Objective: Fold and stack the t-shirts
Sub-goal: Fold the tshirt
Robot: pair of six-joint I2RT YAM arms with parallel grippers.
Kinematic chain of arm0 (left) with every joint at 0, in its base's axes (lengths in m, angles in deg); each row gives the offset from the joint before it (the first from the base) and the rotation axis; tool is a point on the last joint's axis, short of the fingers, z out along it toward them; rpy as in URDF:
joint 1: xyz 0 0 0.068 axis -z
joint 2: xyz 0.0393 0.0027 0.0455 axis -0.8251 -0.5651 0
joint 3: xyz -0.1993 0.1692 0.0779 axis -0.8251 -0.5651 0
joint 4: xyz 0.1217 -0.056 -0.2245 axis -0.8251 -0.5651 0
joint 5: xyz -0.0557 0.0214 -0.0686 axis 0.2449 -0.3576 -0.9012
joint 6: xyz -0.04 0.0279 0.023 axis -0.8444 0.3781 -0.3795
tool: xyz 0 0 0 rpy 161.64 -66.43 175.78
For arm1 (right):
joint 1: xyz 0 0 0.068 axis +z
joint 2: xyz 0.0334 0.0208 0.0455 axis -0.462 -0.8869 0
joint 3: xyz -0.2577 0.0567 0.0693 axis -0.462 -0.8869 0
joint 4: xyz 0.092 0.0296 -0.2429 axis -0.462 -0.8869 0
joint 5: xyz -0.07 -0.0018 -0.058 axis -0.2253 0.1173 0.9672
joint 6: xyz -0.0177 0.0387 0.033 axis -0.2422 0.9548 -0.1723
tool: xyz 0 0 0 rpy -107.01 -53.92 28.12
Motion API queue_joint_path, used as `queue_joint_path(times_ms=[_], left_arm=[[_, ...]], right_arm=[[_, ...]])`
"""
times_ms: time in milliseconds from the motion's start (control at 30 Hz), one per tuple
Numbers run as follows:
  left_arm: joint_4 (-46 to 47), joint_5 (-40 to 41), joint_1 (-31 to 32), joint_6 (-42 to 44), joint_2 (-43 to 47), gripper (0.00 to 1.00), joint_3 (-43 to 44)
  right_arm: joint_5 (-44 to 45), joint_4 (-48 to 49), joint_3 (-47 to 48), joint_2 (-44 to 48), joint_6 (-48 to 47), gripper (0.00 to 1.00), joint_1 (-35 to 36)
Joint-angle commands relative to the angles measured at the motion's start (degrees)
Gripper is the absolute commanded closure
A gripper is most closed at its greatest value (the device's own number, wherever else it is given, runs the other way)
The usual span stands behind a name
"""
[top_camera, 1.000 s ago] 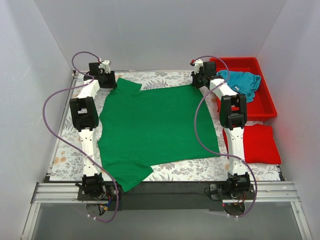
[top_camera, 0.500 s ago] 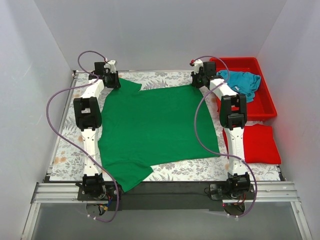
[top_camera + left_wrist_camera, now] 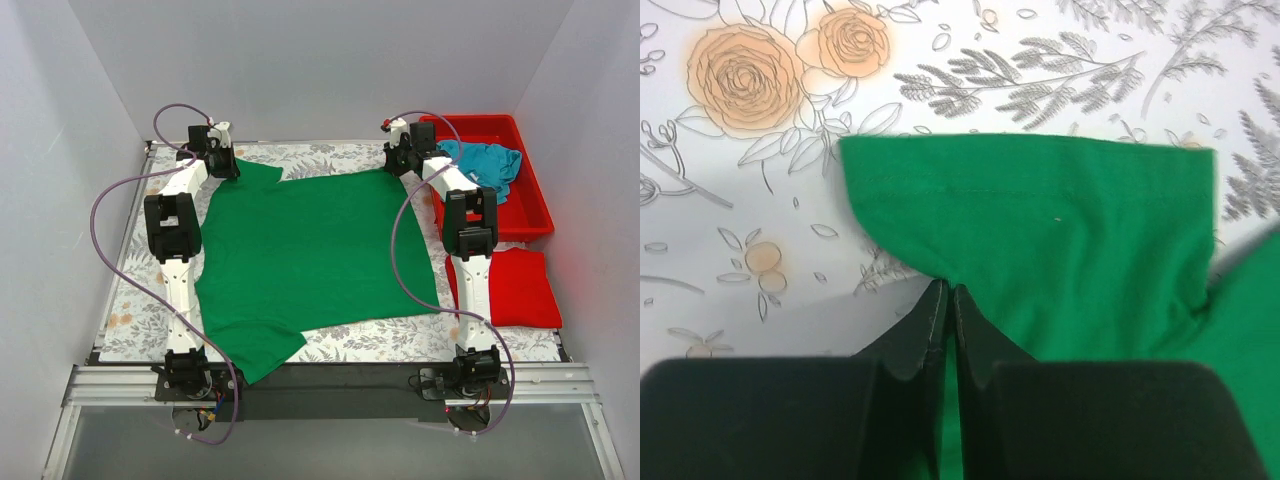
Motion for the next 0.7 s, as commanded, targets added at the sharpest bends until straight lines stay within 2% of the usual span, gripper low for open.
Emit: queue_joint_path(times_ms=[0,667], left_arm=[[4.0,-2.8,-0.4,-1.0,13.1,1.0,-5.4],[7.2,-5.9,-0.4,0.6,35.2,1.0,-29.9]], right_arm=[[-4.1,2.7,-0.6,7.3,0.3,0.99,-1.2],[-10.2,2.6,-13.7,18.7,-1.0,0.99,-2.1]])
